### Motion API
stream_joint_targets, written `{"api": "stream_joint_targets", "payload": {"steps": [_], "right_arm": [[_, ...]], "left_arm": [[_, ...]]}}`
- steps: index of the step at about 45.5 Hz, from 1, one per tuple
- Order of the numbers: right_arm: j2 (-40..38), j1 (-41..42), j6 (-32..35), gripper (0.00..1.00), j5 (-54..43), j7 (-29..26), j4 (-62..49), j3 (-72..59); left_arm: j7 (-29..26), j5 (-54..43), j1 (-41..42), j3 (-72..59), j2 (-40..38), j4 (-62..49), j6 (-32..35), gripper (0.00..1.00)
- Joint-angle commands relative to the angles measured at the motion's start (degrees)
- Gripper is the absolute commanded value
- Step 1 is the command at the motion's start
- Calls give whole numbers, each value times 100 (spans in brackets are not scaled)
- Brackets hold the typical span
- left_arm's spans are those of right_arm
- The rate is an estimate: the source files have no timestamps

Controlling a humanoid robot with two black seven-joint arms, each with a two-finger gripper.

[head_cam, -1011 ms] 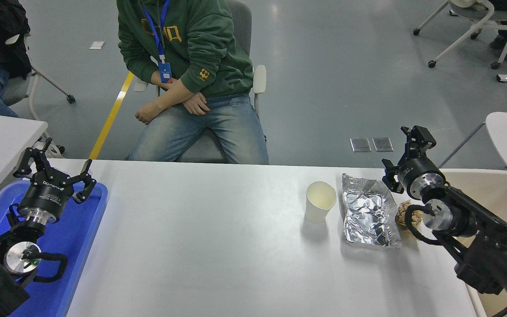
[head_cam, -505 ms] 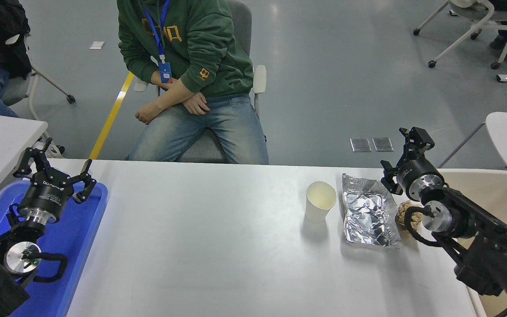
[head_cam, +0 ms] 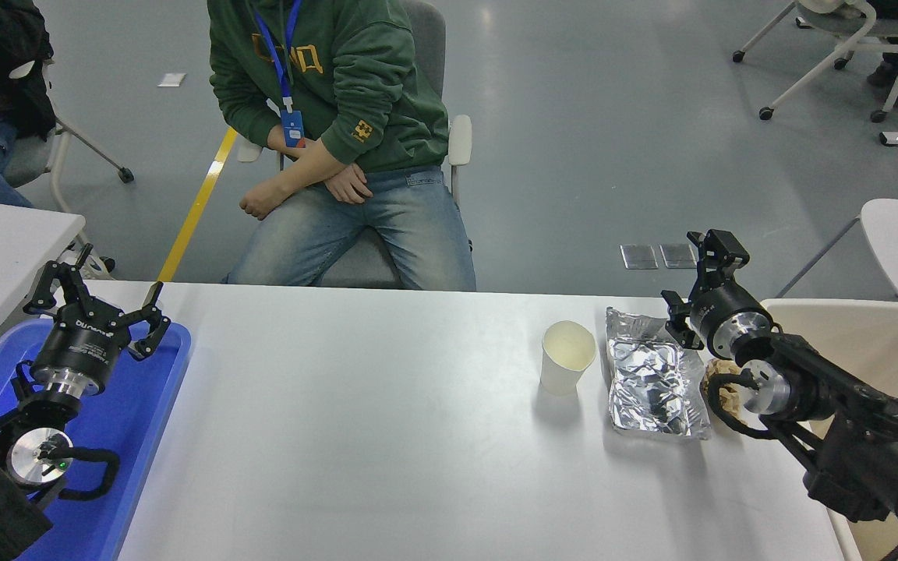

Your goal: Clean the table surface

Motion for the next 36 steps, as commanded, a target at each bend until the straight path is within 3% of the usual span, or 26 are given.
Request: {"api": "stream_joint_targets", "payload": {"steps": [1,24,36], "right_arm": [[-195,399,60,100,-22,-1,13,-833],[-652,1533,113,100,-48,8,434,-3048],[-722,2122,113,100,-646,8,760,-4243]], "left_arm": [[0,0,0,5,-9,0,0,100],[0,0,9,-4,0,0,0,100],[0,0,9,-4,8,0,0,100]]}}
